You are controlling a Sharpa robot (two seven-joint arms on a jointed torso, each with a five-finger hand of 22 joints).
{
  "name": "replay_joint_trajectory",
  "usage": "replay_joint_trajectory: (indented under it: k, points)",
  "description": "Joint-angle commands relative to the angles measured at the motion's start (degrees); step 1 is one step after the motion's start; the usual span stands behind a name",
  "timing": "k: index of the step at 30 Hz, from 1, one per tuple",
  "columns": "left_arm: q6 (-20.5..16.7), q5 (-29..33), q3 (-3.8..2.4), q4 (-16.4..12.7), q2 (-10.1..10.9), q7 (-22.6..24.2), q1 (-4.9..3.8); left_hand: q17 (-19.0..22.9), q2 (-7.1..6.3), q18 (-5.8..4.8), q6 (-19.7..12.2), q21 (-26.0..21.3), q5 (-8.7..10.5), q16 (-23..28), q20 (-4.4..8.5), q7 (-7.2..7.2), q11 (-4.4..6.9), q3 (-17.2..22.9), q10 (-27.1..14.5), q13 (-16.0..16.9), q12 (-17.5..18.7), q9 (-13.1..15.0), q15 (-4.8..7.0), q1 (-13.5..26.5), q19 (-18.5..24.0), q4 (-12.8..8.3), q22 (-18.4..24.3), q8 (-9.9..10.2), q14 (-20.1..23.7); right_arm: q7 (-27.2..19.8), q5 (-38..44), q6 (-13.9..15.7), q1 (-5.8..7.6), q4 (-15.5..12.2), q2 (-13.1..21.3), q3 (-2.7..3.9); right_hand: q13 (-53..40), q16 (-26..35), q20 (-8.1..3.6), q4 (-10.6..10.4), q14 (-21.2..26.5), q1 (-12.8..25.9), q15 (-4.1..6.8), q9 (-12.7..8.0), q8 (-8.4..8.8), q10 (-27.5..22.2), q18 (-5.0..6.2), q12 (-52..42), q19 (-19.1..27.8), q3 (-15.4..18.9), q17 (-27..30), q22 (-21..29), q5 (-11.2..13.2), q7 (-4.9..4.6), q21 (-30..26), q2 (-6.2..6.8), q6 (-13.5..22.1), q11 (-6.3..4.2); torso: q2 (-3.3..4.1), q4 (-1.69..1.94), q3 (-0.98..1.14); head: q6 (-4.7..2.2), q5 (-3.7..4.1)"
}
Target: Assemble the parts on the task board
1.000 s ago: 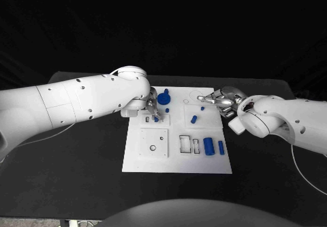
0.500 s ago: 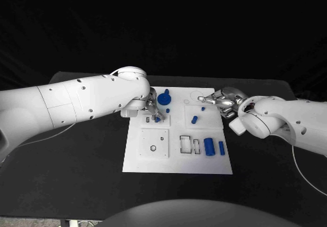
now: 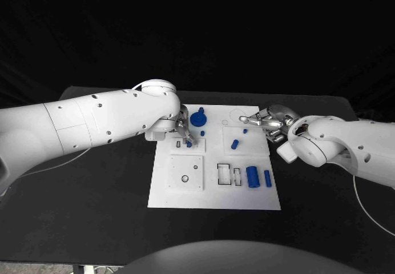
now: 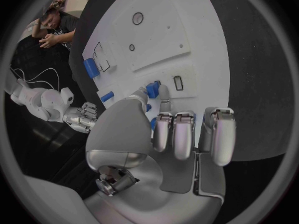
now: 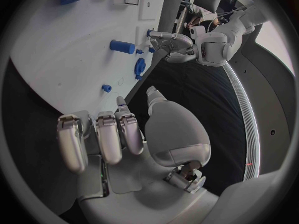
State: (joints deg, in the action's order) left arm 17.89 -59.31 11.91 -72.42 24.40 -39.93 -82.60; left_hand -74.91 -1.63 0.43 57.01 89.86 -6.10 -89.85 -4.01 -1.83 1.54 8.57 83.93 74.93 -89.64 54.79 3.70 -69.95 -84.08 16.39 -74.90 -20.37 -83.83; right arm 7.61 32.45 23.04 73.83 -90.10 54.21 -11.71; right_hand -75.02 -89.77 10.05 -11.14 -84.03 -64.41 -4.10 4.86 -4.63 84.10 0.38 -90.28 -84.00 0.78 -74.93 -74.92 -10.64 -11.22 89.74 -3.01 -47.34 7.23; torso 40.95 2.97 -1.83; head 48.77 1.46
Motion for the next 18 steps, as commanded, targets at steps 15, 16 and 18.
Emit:
replay_joint_trajectory:
  k: [15, 16, 18]
  points:
    - [0.6, -0.3, 0.1, -0.1, 0.2, -6.9, 0.14, -15.1, 0.29, -0.43, 0.3, 0.1, 0.41, -0.1, 0.46, -0.22, -0.2, -1.1, 6.1, 15.1, -0.4, 0.2, 0.04, 1.4, -5.9, 0.5, -15.1, 0.7, -6.2, -0.1, 0.4, -0.4, -0.12, 0.1, -0.2, -0.03, -15.0, -0.2, 0.38, -0.1, -6.0, -0.1, -0.3, 0.1, -0.24, 5.9, -0.38, 0.3, -6.0, 0.3, -15.1, -15.1, -0.2, -0.49, 0.3, -0.64, 0.0, 0.42, -0.01, 0.0, -0.01, -0.03, -0.03]
    - [0.3, -0.2, 0.1, -0.1, 0.3, -6.7, 0.14, -15.1, 0.27, -0.43, 0.4, 0.1, 0.47, -0.1, 0.45, -0.3, -0.28, -1.7, 6.1, 15.1, -0.4, 0.2, -0.01, 2.4, -5.9, 0.5, -15.1, 0.7, -6.2, -0.1, 0.4, -0.4, -0.13, 0.1, -0.2, -0.03, -15.0, -0.2, 0.38, -0.1, -6.0, -0.1, -0.3, 0.1, -0.24, 5.9, -0.38, 0.3, -6.0, 0.3, -15.1, -15.1, -0.2, -0.49, 0.3, -0.64, 0.0, 0.42, -0.03, -0.02, -0.01, -0.03, -0.07]
    - [-0.3, -0.2, 0.1, -0.3, 0.4, -6.4, 0.14, -15.1, 0.08, -0.43, 0.5, 0.1, 0.51, -0.1, 0.39, -0.36, -0.35, -2.7, 6.1, 15.1, -0.4, 0.3, -0.09, 4.1, -5.9, 0.5, -15.1, 0.7, -6.2, -0.1, 0.4, -0.4, -0.14, 0.1, -0.2, -0.03, -15.0, -0.2, 0.38, -0.1, -6.0, -0.1, -0.3, 0.1, -0.24, 5.9, -0.38, 0.3, -6.0, 0.3, -15.1, -15.1, -0.2, -0.49, 0.3, -0.64, 0.0, 0.42, -0.01, -0.01, 0.01, -0.07, -0.03]
